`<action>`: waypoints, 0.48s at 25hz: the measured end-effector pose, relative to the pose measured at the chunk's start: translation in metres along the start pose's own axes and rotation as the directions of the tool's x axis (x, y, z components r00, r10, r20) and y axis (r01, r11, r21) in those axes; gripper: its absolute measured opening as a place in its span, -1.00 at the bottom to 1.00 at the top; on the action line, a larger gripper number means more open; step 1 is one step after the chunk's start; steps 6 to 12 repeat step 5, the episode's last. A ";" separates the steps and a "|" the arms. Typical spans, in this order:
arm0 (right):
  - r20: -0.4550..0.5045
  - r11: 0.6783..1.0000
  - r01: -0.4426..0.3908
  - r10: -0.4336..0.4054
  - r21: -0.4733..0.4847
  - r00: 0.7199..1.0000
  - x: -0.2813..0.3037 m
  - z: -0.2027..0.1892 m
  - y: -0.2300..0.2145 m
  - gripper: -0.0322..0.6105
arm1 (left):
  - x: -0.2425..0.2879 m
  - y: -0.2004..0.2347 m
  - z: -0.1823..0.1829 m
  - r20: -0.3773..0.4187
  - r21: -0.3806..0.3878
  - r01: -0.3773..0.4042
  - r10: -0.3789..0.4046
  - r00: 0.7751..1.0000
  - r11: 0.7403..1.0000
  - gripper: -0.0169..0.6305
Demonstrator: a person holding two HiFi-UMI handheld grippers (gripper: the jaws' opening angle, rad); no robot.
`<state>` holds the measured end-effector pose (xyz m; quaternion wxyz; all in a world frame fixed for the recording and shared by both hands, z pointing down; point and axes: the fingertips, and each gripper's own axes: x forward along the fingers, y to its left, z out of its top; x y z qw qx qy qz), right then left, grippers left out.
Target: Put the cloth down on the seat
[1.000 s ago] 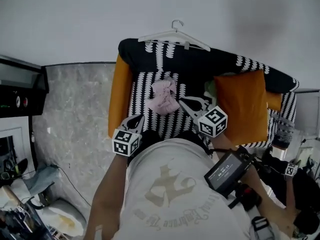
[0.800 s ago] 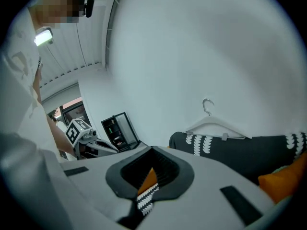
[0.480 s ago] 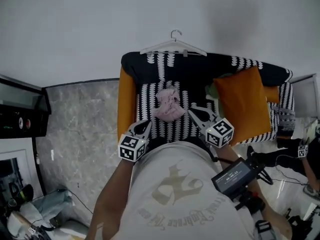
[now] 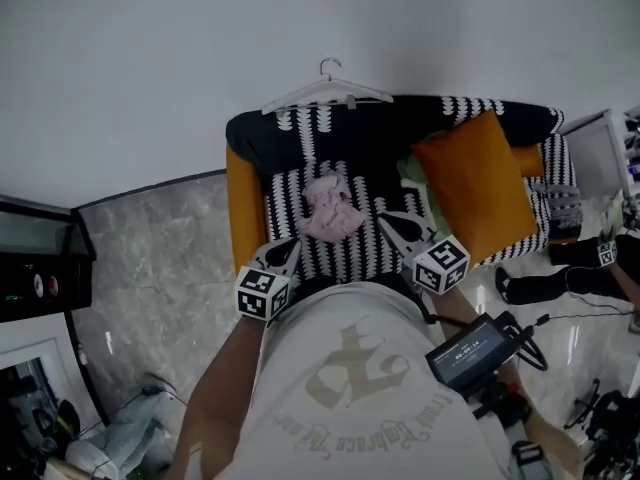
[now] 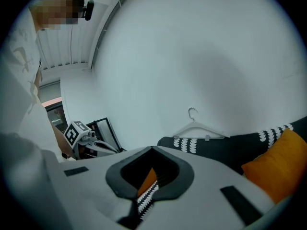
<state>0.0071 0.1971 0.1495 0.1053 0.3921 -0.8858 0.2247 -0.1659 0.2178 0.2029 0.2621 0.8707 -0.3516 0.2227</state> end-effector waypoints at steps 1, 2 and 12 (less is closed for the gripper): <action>0.002 1.000 0.005 -0.005 0.001 1.000 -0.001 0.000 -0.002 -0.85 | 0.002 0.000 0.001 -0.003 0.005 0.003 -0.003 1.000 1.000 -0.91; 0.004 1.000 0.009 -0.009 0.002 1.000 -0.001 0.000 -0.003 -0.85 | 0.005 0.000 0.002 -0.006 0.010 0.006 -0.006 1.000 1.000 -0.91; 0.006 1.000 0.017 -0.017 0.003 1.000 -0.004 -0.001 -0.008 -0.85 | 0.012 -0.002 0.005 -0.011 0.021 0.013 -0.013 1.000 1.000 -0.91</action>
